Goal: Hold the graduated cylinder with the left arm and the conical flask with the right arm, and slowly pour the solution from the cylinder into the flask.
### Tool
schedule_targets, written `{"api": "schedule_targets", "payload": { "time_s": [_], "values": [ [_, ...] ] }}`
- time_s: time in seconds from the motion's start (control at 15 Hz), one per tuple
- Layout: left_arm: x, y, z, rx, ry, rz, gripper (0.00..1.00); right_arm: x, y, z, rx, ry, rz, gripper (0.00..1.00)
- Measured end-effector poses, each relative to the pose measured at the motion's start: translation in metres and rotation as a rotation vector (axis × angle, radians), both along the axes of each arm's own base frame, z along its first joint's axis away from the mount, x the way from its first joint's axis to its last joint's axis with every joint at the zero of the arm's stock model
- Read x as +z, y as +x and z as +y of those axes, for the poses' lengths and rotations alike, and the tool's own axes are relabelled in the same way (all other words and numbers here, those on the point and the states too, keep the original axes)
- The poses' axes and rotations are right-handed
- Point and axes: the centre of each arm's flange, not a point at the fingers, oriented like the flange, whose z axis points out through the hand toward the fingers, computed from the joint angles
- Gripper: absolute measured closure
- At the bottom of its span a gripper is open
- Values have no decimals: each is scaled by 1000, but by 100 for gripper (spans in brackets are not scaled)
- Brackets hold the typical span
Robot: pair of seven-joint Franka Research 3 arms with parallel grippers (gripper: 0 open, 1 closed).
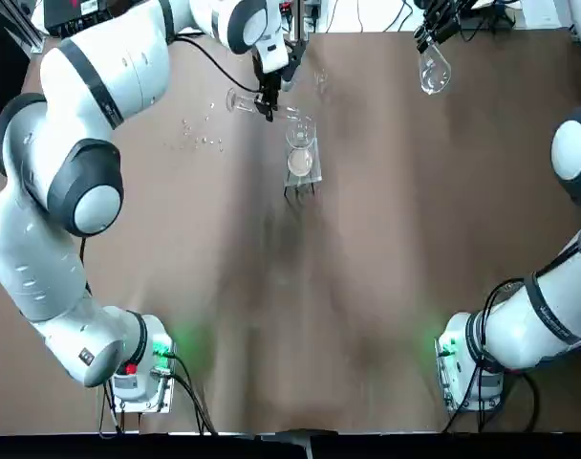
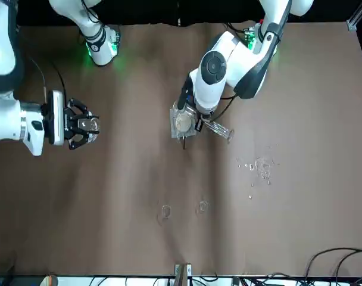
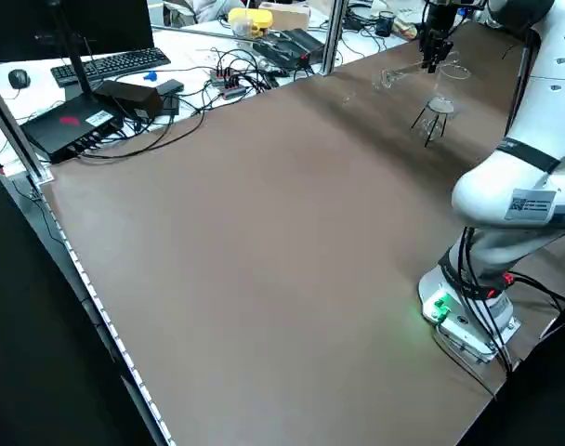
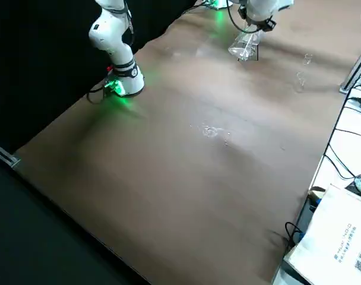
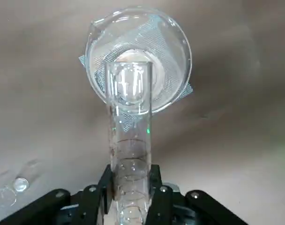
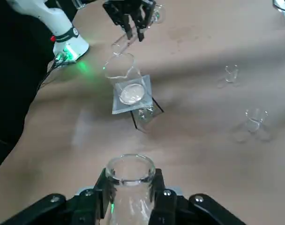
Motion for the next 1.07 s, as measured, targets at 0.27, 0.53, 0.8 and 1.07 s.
{"api": "schedule_targets", "payload": {
  "time_s": [0.27,0.53,0.8,1.07],
  "values": [
    [0,2,3,-14,30,-25,66,23,-16,34,1,-21,22,61],
    [-1,-2,-2,-38,56,-46,66,19,-27,82,-1,-98,63,61],
    [-1,-7,-7,-57,68,-57,66,19,-36,114,-16,-148,92,61],
    [-1,-7,-7,-65,82,-69,66,29,-47,127,-27,-194,101,61]
  ]
}}
